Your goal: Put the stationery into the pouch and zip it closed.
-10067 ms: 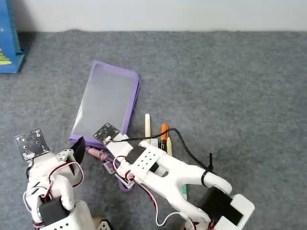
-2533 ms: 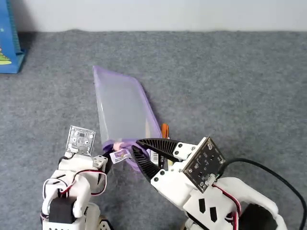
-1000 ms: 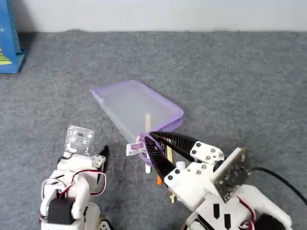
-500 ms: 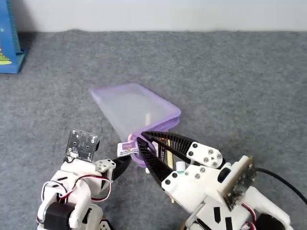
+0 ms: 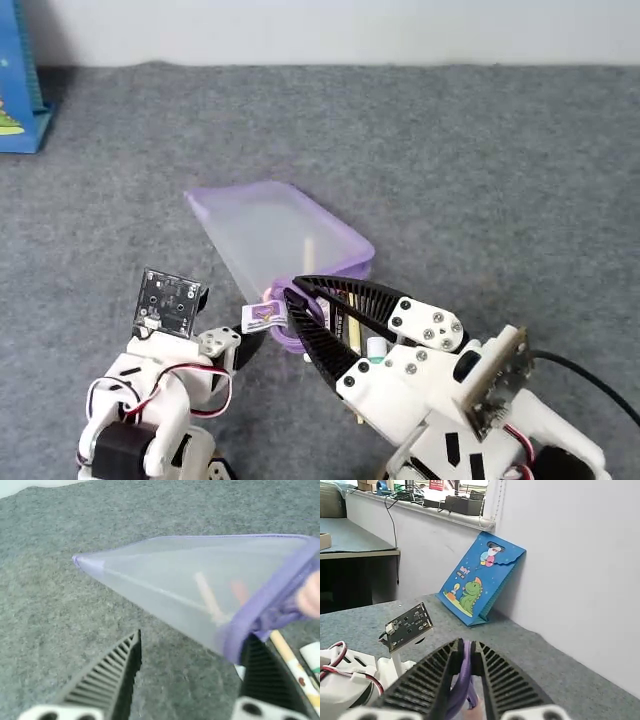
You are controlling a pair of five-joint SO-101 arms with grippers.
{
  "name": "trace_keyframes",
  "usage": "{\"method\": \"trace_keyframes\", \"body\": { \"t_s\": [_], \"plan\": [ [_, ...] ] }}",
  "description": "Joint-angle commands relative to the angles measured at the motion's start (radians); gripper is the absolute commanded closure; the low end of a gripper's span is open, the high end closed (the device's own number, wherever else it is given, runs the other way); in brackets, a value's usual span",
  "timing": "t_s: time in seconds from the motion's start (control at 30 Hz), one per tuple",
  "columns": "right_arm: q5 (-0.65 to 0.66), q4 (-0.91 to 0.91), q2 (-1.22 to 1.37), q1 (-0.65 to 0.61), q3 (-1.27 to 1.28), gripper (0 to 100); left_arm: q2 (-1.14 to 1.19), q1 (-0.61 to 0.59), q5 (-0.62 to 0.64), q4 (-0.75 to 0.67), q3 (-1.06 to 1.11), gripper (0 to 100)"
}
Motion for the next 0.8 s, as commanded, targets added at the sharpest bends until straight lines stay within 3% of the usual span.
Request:
{"method": "trace_keyframes", "body": {
  "t_s": [0.0, 0.23, 0.53, 0.77],
  "plan": [
    [0.011, 0.007, -0.001, -0.007, -0.009, 99.1, 0.002, 0.003, 0.005, -0.061, 0.015, 76],
    [0.011, 0.012, -0.001, -0.007, -0.009, 99.1, 0.002, 0.003, 0.003, -0.077, 0.031, 81],
    [0.011, 0.035, -0.001, -0.008, -0.009, 99.1, 0.002, 0.005, -0.057, -0.078, 0.033, 98],
    [0.011, 0.097, -0.002, 0.01, -0.008, 99.1, 0.002, 0.005, -0.052, -0.078, 0.033, 99]
  ]
}}
